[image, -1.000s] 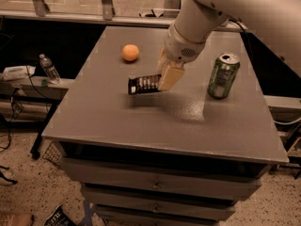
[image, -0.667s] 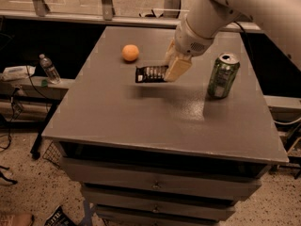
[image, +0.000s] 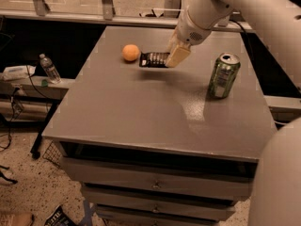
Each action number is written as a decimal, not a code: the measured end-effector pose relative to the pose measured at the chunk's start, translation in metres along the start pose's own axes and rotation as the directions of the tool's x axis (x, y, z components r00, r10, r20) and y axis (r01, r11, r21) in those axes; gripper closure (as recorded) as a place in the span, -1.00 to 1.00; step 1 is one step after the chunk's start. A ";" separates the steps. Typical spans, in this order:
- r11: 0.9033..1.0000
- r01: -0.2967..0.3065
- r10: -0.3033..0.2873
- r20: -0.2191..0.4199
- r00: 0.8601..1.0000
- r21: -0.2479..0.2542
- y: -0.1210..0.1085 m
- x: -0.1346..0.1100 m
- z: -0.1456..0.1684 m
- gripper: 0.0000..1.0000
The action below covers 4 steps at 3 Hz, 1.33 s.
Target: Move rxbar chocolate near orange
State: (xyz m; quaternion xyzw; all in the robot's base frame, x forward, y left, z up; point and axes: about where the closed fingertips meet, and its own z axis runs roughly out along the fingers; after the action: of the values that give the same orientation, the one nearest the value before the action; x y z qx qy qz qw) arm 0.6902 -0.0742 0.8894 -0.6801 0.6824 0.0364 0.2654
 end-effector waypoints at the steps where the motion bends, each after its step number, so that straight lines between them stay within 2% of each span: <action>1: 1.000 -0.027 0.028 -0.041 0.999 0.014 -0.018 0.001 0.015 1.00; 2: 0.998 -0.061 0.062 -0.072 0.996 0.017 -0.026 0.004 0.026 1.00; 4: 0.994 -0.107 0.107 -0.084 0.991 0.002 -0.031 0.010 0.047 1.00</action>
Offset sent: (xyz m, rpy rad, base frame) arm 0.0455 0.0031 -0.0192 -0.0685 0.0264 -0.1323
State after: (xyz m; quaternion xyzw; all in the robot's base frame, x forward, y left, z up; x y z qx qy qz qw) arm 0.7353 -0.0663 0.8551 -0.6438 0.7284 0.0227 0.2334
